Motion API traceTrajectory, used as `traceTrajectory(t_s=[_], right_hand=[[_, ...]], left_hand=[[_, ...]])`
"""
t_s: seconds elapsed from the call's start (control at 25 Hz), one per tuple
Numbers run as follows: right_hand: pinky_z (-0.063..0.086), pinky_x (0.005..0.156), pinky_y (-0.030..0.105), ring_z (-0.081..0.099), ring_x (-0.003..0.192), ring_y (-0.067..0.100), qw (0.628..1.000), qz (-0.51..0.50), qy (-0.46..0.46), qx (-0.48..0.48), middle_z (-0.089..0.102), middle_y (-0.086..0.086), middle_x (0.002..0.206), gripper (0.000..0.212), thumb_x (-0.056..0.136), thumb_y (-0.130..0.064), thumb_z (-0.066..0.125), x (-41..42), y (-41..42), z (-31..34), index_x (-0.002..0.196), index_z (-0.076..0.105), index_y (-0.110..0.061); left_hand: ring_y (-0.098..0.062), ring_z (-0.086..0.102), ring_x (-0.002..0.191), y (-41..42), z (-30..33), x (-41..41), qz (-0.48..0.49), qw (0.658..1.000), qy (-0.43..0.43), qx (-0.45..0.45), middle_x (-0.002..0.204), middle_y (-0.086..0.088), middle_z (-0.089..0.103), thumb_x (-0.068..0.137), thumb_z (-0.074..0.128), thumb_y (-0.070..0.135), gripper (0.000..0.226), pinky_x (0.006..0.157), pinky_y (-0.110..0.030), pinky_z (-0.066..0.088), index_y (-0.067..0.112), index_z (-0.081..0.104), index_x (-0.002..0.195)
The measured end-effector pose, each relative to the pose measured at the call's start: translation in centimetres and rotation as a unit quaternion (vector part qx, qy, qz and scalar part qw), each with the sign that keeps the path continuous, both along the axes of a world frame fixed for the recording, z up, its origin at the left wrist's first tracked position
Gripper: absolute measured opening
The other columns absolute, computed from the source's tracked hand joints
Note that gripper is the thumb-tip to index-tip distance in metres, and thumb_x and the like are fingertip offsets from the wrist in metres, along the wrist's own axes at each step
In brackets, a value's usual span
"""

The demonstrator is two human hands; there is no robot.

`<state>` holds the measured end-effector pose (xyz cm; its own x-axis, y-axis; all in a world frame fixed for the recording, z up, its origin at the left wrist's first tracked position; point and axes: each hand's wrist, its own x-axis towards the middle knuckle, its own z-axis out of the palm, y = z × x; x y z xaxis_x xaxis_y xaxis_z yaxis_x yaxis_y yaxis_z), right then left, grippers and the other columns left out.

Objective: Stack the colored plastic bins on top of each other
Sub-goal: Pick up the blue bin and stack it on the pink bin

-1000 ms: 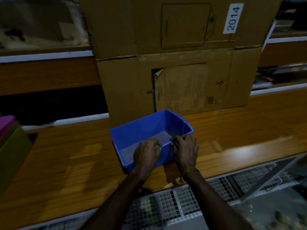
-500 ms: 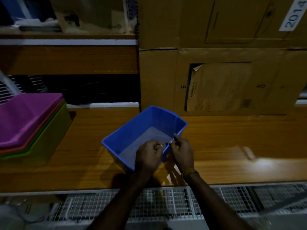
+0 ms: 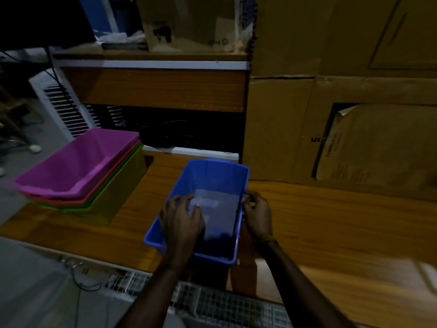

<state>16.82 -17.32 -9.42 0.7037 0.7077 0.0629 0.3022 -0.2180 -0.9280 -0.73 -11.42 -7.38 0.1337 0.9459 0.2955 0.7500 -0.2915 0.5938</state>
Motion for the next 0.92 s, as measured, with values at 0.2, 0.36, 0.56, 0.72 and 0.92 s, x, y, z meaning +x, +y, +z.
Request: traceTrajectory(t_s=[0.2, 0.36, 0.56, 0.72, 0.92], right_hand=[[0.059, 0.069, 0.043, 0.069, 0.081, 0.029, 0.995, -0.047, 0.084, 0.013, 0.07, 0.001, 0.085, 0.005, 0.094, -0.017, 0.059, -0.7, 1.2, -0.7, 0.095, 0.064, -0.018], [0.059, 0.083, 0.048, 0.069, 0.092, 0.028, 0.994, -0.043, 0.097, 0.03, 0.071, 0.0, 0.095, 0.014, 0.095, -0.019, 0.06, -2.2, 1.3, -1.2, 0.105, 0.069, -0.02], [0.054, 0.099, 0.051, 0.064, 0.115, 0.028, 0.972, -0.058, 0.214, 0.075, 0.065, 0.009, 0.129, 0.034, 0.1, -0.017, 0.054, -3.7, 1.9, -0.4, 0.133, 0.061, -0.013], [0.058, 0.088, 0.048, 0.069, 0.102, 0.032, 0.941, -0.104, 0.272, 0.172, 0.07, 0.013, 0.115, 0.03, 0.101, -0.014, 0.05, -6.1, 1.3, 1.7, 0.126, 0.064, -0.006], [0.057, 0.072, 0.04, 0.07, 0.083, 0.024, 0.919, -0.112, 0.28, 0.256, 0.072, 0.007, 0.099, 0.025, 0.103, -0.016, 0.045, -9.8, 0.0, 3.9, 0.114, 0.067, -0.019]], left_hand=[[-0.037, 0.043, 0.13, 2.4, -0.6, -2.1, 0.088, 0.991, 0.059, -0.084, 0.142, -0.011, 0.049, 0.086, 0.063, 0.045, 0.053, 0.104, -0.053, 0.035, 0.029, 0.051, 0.136], [-0.04, 0.046, 0.126, 4.5, -0.1, -3.2, 0.079, 0.988, 0.049, -0.123, 0.135, -0.019, 0.052, 0.089, 0.06, 0.046, 0.061, 0.102, -0.049, 0.038, 0.022, 0.045, 0.142], [-0.037, 0.059, 0.115, 8.3, 1.2, -6.1, -0.028, 0.982, -0.102, -0.155, 0.125, -0.015, 0.063, 0.091, 0.062, 0.039, 0.049, 0.088, -0.041, 0.048, 0.018, 0.053, 0.134], [-0.028, 0.066, 0.106, 11.4, 3.7, -8.8, -0.066, 0.908, -0.333, -0.244, 0.118, -0.011, 0.066, 0.09, 0.066, 0.038, 0.046, 0.088, -0.046, 0.055, 0.019, 0.055, 0.131], [-0.005, 0.064, 0.068, 12.3, 6.5, -11.5, -0.145, 0.825, -0.495, -0.231, 0.077, 0.008, 0.068, 0.092, 0.061, 0.043, 0.024, 0.057, -0.022, 0.05, 0.021, 0.064, 0.101]])
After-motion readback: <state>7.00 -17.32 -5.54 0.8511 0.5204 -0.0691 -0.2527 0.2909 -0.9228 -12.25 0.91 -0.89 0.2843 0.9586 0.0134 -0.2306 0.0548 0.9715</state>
